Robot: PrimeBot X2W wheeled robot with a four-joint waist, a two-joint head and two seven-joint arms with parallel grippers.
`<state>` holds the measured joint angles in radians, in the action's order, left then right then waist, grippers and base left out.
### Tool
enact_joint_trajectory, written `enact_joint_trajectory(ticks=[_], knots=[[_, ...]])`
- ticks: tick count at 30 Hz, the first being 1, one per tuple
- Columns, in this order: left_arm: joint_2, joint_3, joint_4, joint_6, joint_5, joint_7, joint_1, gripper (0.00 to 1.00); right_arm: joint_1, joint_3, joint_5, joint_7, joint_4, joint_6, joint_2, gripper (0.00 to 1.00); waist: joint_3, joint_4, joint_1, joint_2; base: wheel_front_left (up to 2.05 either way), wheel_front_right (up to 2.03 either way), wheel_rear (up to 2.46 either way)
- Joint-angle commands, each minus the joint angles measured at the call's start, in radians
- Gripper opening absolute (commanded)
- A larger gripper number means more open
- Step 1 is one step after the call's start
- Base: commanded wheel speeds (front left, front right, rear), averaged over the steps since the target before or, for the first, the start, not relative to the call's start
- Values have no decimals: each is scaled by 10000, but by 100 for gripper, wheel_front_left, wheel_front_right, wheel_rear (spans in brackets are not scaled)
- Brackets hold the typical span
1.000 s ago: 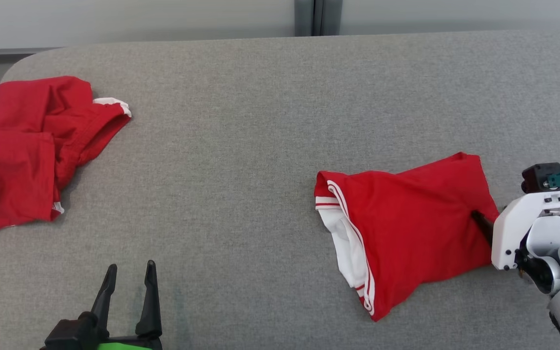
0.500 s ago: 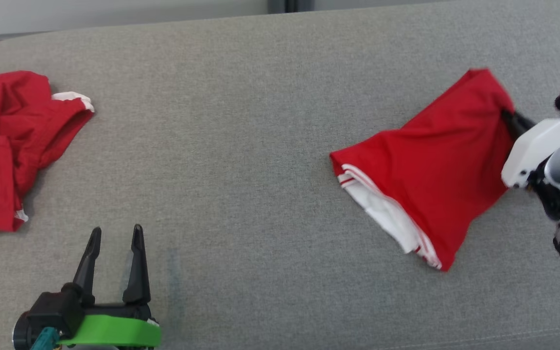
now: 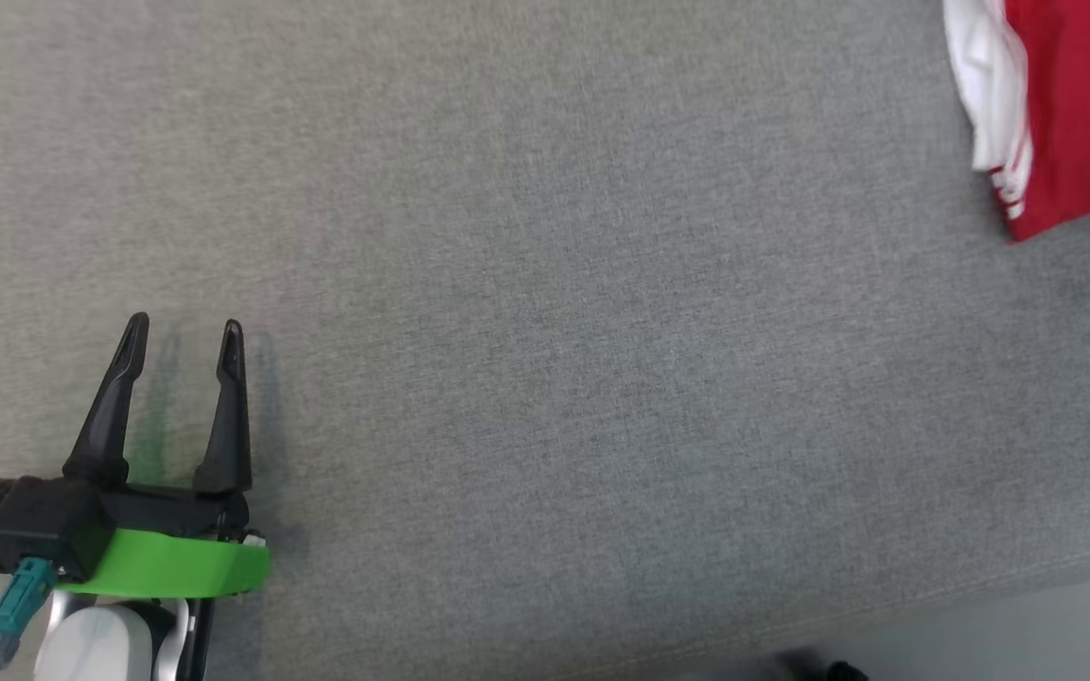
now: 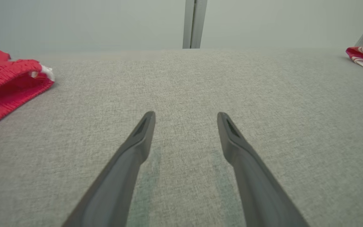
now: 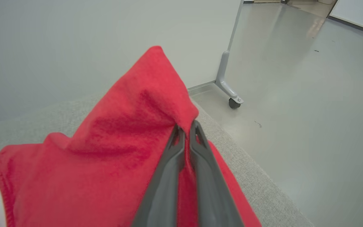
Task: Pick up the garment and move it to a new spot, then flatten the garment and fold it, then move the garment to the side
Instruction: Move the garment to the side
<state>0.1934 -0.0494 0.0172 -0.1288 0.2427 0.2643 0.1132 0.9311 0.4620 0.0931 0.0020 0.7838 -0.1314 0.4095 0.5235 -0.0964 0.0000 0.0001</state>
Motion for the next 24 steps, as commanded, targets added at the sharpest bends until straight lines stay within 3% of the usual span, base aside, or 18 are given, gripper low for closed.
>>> enact_joint_trajectory(ticks=[1, 6, 7, 8, 13, 17, 24], knots=[[68, 25, 33, -35, -6, -3, 157, 100, 333, 381, -332, -220, 58, 15, -28, 0, 859, -234, 0, -1, 0, 0, 0], [-38, 78, -5, -35, -11, -3, -87, 100, 797, 1774, -1748, -829, 113, 17, -49, 0, 780, 143, 0, -1, 0, 0, 0], [-59, 94, 2, -35, -18, -5, -133, 100, 872, 1936, -1997, -1100, 0, 15, -103, 20, 768, 190, 0, -1, 0, 0, 0], [-110, 145, 2, -33, -14, -5, -169, 100, 934, 2214, -2322, -1328, -49, 15, -191, 100, 743, 247, 0, -1, 0, 0, 0], [-351, 221, -41, -33, 15, -5, -251, 100, 936, 2375, -3396, -2276, -192, 17, -676, 100, 400, 395, 0, -1, 0, 0, 0], [-625, 302, -99, -33, 53, -4, -311, 100, 300, 1392, -3596, -2657, -763, 15, -1266, 100, -114, 455, 0, -1, 0, 0, 0], [-1102, 388, -384, -33, 128, -4, -745, 100, -2514, -1052, -2643, -2669, -3971, 17, -1939, 100, -1523, 652, 0, -1, 0, 0, 0]])
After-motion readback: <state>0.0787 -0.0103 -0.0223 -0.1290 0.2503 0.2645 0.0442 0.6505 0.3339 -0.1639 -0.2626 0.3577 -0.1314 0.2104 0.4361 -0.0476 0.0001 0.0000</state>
